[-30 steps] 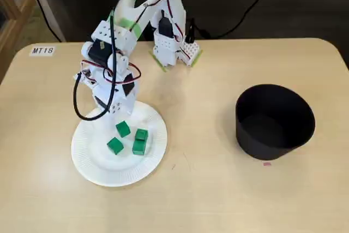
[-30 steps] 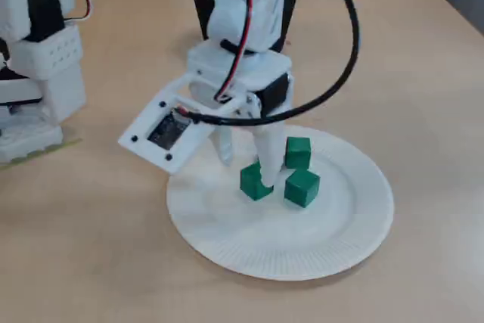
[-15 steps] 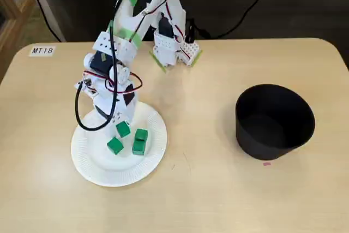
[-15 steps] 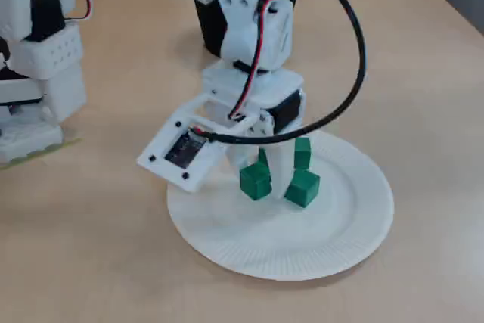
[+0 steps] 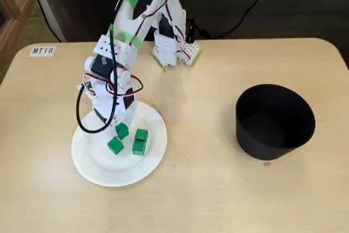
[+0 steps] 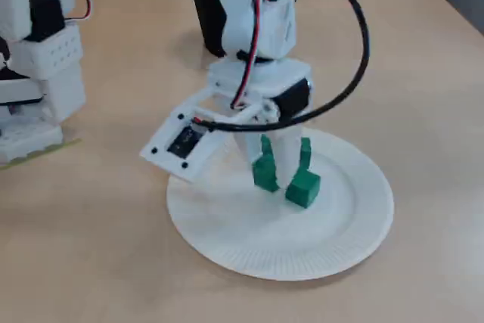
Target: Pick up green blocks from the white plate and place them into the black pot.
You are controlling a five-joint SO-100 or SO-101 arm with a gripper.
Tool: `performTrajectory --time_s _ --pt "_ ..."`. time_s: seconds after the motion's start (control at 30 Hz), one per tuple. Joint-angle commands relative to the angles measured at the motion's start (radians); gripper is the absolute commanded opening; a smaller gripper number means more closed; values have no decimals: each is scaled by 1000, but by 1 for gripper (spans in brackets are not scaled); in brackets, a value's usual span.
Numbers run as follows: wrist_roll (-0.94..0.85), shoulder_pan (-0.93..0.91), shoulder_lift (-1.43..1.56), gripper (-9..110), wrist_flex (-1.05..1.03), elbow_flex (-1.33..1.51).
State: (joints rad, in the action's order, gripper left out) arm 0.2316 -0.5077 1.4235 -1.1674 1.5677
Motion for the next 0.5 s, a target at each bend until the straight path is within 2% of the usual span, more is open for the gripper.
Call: performTrajectory --time_s 0.0,0.1,0.23,0.47 --pt "-72 2 199 -2 -5 -63" --pt "-164 75 345 -2 -38 -78" --pt "-224 321 534 -2 -69 -40" --pt "-54 873 808 -2 268 304"
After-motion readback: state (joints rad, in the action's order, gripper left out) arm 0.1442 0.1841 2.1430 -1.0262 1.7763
